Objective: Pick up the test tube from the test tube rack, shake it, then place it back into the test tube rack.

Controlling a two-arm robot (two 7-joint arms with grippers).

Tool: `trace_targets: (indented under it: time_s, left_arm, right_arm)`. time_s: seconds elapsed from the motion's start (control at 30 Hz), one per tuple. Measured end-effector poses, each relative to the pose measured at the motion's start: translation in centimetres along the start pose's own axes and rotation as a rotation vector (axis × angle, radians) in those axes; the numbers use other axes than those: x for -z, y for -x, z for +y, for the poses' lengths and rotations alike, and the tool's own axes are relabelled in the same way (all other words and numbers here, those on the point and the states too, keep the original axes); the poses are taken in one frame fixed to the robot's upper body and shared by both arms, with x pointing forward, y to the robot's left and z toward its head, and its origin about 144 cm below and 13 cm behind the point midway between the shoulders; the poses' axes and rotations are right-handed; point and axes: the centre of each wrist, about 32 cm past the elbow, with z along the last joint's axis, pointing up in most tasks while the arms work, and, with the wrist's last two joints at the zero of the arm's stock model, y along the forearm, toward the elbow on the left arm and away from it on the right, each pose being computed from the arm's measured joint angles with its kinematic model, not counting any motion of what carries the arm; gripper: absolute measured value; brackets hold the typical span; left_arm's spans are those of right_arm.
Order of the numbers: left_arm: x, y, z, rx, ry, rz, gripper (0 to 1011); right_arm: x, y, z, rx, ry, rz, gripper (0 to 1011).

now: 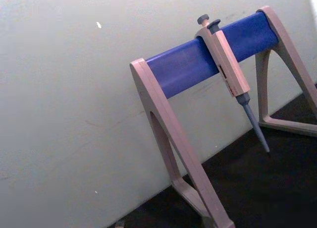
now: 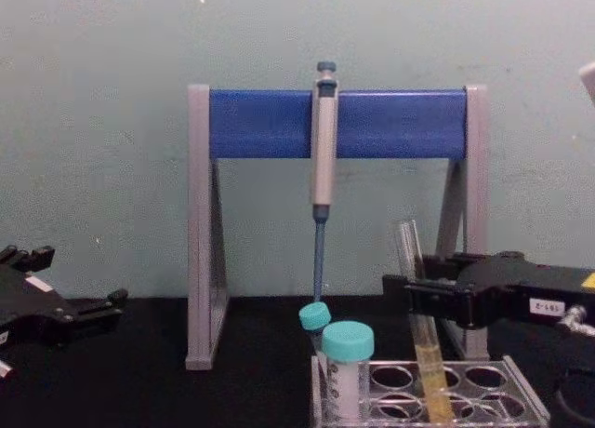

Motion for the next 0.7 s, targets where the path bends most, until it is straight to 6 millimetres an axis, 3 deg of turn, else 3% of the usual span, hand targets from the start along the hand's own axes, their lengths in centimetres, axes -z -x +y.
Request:
trace_targets:
  time_s: [0.03,0.23,0.4,0.7]
  left_arm:
    - [0.0,0.0,0.0,0.0,0.0,0.0,1001]
    - [0.0,0.0,0.0,0.0,0.0,0.0,1001]
    - [0.0,0.0,0.0,0.0,0.0,0.0,1001]
    - [0.0,0.0,0.0,0.0,0.0,0.0,1001]
  right_arm:
    - [0.0,0.0,0.0,0.0,0.0,0.0,632]
    - [0.0,0.0,0.0,0.0,0.0,0.0,389]
    - [0.0,0.0,0.0,0.0,0.0,0.0,250]
    - [0.0,0.0,0.0,0.0,0.0,0.0,230]
